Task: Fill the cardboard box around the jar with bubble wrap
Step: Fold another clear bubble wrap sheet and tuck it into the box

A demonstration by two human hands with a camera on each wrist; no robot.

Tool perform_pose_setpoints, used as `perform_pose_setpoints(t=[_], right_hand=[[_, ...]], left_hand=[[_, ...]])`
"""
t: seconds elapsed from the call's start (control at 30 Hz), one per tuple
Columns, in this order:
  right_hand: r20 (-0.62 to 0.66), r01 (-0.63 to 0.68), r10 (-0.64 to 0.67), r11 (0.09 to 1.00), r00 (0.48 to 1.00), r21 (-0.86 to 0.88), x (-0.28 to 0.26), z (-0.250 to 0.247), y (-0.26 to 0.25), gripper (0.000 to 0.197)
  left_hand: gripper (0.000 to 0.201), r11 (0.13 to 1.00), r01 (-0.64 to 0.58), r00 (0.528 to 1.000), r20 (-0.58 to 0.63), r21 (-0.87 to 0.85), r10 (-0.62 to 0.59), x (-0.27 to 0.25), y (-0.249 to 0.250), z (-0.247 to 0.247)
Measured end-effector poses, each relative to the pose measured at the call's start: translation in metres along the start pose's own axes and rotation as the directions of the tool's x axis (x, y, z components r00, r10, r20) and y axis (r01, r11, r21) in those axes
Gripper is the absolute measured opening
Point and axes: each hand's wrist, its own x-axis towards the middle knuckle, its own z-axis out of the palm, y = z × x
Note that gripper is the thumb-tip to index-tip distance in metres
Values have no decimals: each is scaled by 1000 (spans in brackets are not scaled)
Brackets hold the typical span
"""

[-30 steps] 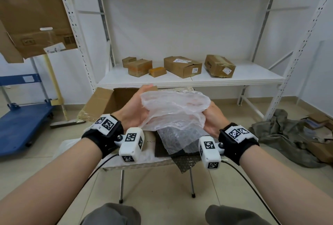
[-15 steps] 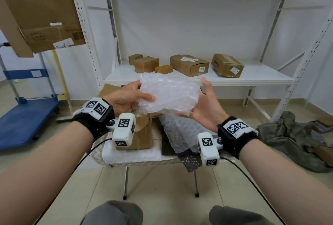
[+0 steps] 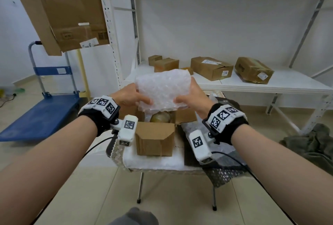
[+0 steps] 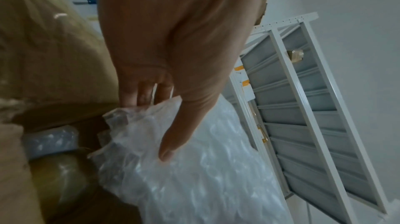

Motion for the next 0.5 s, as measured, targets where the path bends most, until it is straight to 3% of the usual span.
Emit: perform_pose_setpoints(t=[0.07, 0.13, 0.23, 0.3, 0.4, 0.5], right_hand=[[9, 14, -14, 999, 1000, -44, 6, 5, 4, 80], [23, 24, -22, 994, 1000, -111, 12, 10, 8, 73], [77, 27, -13, 980, 997, -195, 19, 15, 15, 74], [137, 25, 9, 970, 991, -240, 22, 19, 19, 77], [233, 37, 37, 952, 972, -305, 20, 28, 18, 82], [284, 22, 88, 931, 955, -363, 23, 37, 19, 89]], left_hand=[[14, 1000, 8, 1000, 12, 6, -8, 3, -8, -6], [30, 999, -18, 999, 38, 36, 16, 6, -15, -11], [58, 973, 2, 1000, 1, 231, -3, 13, -22, -15], [72, 925, 8, 998, 49, 380, -29, 23, -26, -17], [57, 815, -36, 988, 143, 579, -57, 27, -19, -9], [61, 709, -68, 976, 193, 702, -98, 30, -12, 1]])
